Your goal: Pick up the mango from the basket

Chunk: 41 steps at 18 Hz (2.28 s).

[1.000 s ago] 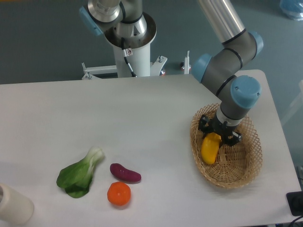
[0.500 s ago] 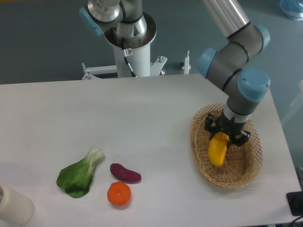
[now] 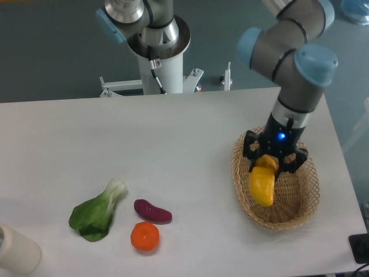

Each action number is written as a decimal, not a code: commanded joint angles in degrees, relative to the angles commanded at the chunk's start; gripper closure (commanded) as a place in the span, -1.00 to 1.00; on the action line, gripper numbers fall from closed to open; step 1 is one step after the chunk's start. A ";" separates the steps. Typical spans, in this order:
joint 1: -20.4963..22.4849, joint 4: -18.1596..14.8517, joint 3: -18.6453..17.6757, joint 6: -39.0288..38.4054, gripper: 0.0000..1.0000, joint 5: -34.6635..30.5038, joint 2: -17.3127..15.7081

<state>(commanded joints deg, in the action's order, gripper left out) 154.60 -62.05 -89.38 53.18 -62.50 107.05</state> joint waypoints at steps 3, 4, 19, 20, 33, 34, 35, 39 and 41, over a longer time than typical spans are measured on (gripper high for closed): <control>-0.44 0.00 -2.20 -1.50 0.04 0.88 -0.79; -0.44 0.09 -2.98 -1.85 0.04 0.97 -1.32; -0.88 0.09 -3.25 -1.16 0.04 0.54 -1.67; -0.62 0.44 -4.74 -0.80 0.04 0.62 -1.76; -1.06 0.62 -4.40 -1.24 0.05 0.53 -2.11; -1.14 0.62 -4.40 -1.33 0.04 0.53 -2.11; -1.14 0.62 -4.22 -1.33 0.04 0.53 -2.11; -1.23 0.70 -4.22 -1.41 0.05 0.45 -2.11; -1.23 0.70 -4.40 -1.41 0.04 0.45 -2.11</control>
<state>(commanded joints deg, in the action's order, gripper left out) 153.37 -61.35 -93.78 51.77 -62.05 104.94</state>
